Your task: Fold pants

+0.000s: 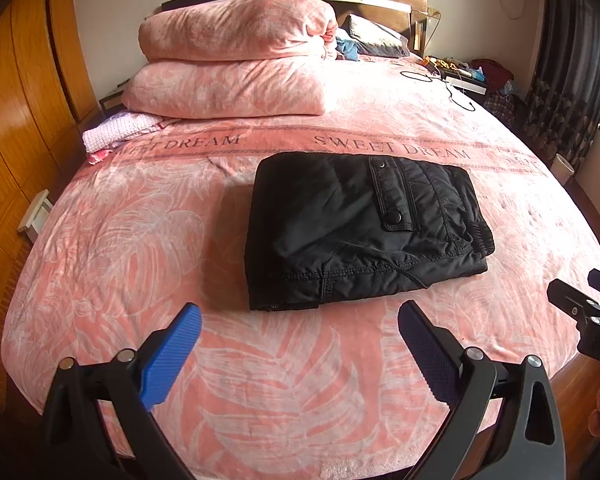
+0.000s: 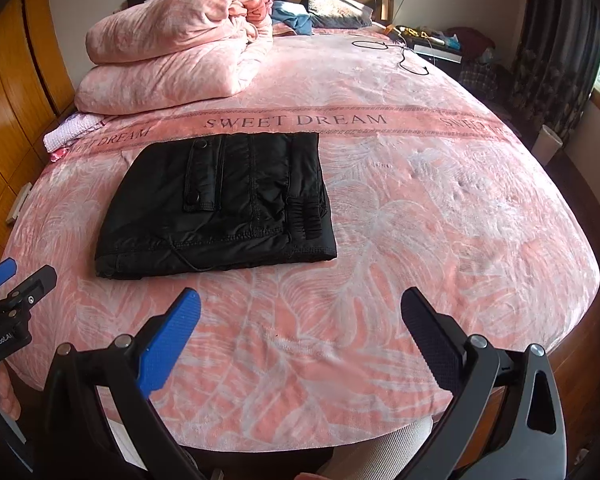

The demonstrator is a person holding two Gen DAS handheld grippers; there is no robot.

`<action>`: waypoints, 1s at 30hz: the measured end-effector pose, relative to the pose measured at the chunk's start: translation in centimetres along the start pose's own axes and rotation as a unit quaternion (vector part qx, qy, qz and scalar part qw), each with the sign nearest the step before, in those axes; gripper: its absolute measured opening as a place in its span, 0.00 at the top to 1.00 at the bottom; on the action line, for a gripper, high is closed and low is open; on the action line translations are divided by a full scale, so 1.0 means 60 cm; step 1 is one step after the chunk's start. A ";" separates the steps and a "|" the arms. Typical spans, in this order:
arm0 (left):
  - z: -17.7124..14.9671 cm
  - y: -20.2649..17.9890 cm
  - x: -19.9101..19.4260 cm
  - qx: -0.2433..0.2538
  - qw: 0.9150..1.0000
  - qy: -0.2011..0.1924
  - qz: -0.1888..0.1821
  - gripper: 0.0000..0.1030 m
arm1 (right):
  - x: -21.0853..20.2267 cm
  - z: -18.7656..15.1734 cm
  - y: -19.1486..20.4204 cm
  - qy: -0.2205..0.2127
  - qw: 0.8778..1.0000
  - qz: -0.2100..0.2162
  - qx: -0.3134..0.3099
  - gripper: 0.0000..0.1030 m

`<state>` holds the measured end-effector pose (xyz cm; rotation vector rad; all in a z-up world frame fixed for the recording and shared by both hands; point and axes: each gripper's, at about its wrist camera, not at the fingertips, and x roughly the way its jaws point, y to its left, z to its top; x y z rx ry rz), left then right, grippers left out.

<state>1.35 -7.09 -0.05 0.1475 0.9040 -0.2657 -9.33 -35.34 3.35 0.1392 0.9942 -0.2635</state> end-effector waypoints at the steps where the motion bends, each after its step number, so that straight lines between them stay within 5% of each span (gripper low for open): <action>1: 0.001 0.000 0.000 -0.001 1.000 0.000 0.000 0.04 | 0.000 0.001 0.000 0.000 1.000 0.003 0.000 0.03; 30: -0.004 0.011 0.013 -0.010 1.000 0.017 0.002 0.04 | 0.021 0.001 0.003 0.011 1.000 -0.002 0.006 0.03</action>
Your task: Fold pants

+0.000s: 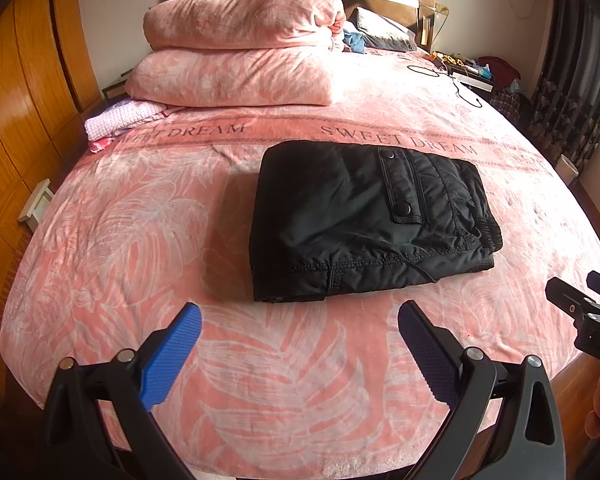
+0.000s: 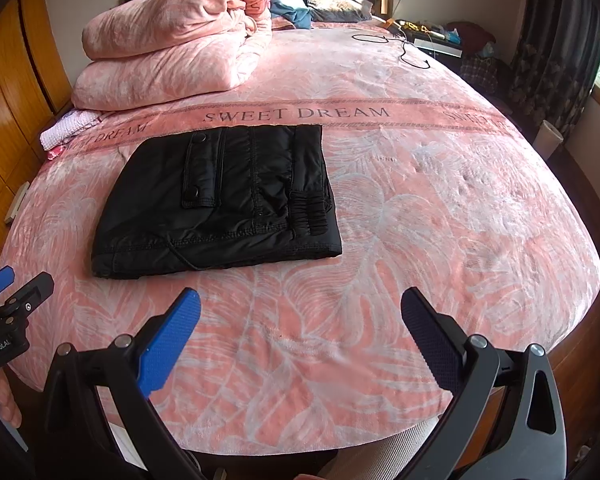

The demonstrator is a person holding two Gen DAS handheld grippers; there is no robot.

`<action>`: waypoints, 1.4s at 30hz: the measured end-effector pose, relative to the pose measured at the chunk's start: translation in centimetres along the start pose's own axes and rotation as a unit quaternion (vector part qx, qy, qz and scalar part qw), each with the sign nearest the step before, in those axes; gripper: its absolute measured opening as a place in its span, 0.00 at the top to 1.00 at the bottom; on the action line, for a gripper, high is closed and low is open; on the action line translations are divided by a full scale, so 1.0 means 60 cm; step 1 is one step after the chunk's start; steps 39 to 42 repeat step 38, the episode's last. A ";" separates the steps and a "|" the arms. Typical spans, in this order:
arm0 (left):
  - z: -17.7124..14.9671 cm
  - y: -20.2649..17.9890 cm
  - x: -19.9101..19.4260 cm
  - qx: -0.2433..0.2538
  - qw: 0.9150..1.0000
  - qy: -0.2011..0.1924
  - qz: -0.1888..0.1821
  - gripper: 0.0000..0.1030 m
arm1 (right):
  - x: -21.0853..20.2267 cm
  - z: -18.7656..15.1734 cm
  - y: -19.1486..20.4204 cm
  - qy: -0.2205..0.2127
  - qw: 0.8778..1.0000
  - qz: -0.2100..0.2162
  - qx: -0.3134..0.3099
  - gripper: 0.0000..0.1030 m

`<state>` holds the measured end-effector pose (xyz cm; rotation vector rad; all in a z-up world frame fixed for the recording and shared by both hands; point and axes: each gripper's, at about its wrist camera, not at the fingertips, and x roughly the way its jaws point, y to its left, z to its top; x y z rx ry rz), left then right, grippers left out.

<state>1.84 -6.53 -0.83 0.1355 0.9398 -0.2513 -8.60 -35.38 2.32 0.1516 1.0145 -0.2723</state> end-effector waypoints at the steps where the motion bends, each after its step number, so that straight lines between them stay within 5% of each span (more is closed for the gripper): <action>1: 0.000 0.000 0.000 0.000 1.000 0.000 0.000 0.04 | 0.000 0.000 0.000 0.000 1.000 0.001 0.000 0.03; 42: 0.000 -0.005 0.009 0.008 1.000 0.002 0.006 0.04 | 0.017 0.004 -0.004 0.006 1.000 -0.006 0.000 0.03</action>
